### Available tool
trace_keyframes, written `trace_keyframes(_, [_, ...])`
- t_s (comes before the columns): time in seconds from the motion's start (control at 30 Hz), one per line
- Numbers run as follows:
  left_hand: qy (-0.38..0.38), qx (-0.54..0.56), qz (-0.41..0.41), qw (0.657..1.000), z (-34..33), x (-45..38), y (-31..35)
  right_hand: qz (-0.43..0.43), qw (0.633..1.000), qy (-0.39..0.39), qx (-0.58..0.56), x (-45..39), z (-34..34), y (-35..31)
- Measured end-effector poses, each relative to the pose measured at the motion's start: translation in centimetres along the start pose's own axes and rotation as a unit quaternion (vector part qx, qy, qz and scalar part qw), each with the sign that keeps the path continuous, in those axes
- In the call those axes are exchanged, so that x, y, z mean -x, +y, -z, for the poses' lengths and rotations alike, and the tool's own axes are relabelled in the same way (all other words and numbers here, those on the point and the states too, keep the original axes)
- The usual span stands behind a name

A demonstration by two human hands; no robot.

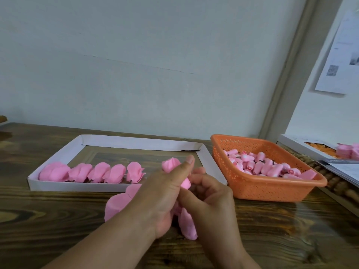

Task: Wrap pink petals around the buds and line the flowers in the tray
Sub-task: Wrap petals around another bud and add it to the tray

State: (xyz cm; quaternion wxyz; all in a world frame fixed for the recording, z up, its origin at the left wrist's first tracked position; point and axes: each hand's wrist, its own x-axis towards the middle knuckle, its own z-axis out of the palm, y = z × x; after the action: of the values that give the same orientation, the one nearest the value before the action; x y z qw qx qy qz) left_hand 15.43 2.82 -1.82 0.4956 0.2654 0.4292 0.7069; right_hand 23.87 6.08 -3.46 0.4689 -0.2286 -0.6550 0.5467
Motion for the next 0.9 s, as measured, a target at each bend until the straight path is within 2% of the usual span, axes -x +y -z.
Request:
trace_keyframes(0.07, [-0.029,-0.039,-0.018,0.999,0.4,0.0,0.2,-0.085,0.993,-0.042,-0.067,-0.2,0.5,0.1])
trace_keyframes(0.17, [-0.070,-0.082,-0.024,0.994,0.8,0.3,0.6,-0.189,0.956,-0.121,-0.190,-0.5,0.7,0.2])
trace_keyframes(0.23, [-0.090,-0.115,-0.013,0.989,0.9,0.5,0.6,-0.204,0.947,-0.158,-0.190,-0.7,1.1,0.5])
trace_keyframes(0.3, [-0.078,-0.121,0.001,0.990,1.2,0.0,0.9,-0.185,0.960,-0.172,-0.121,-1.0,1.6,0.6])
trace_keyframes(0.37, [-0.014,-0.094,0.000,0.995,2.0,-1.7,2.0,-0.153,0.979,-0.136,-0.023,-1.5,2.5,0.6])
trace_keyframes(0.43, [0.084,-0.120,-0.025,0.989,3.6,-3.8,3.9,-0.128,0.989,-0.071,0.033,-2.1,3.8,0.7])
trace_keyframes(0.5, [0.168,-0.196,-0.051,0.965,5.3,-5.6,5.7,-0.102,0.992,-0.017,0.070,-2.6,5.1,0.8])
trace_keyframes(0.57, [0.210,-0.293,-0.071,0.930,6.6,-6.8,6.8,-0.079,0.991,0.018,0.102,-2.9,5.9,1.0])
trace_keyframes(0.77, [0.187,-0.491,-0.074,0.848,7.7,-8.7,6.7,0.002,0.980,0.103,0.172,-3.3,6.2,3.1])
trace_keyframes(0.9, [0.177,-0.573,-0.119,0.791,7.6,-9.8,5.0,0.023,0.973,0.125,0.195,-3.5,6.4,3.7])
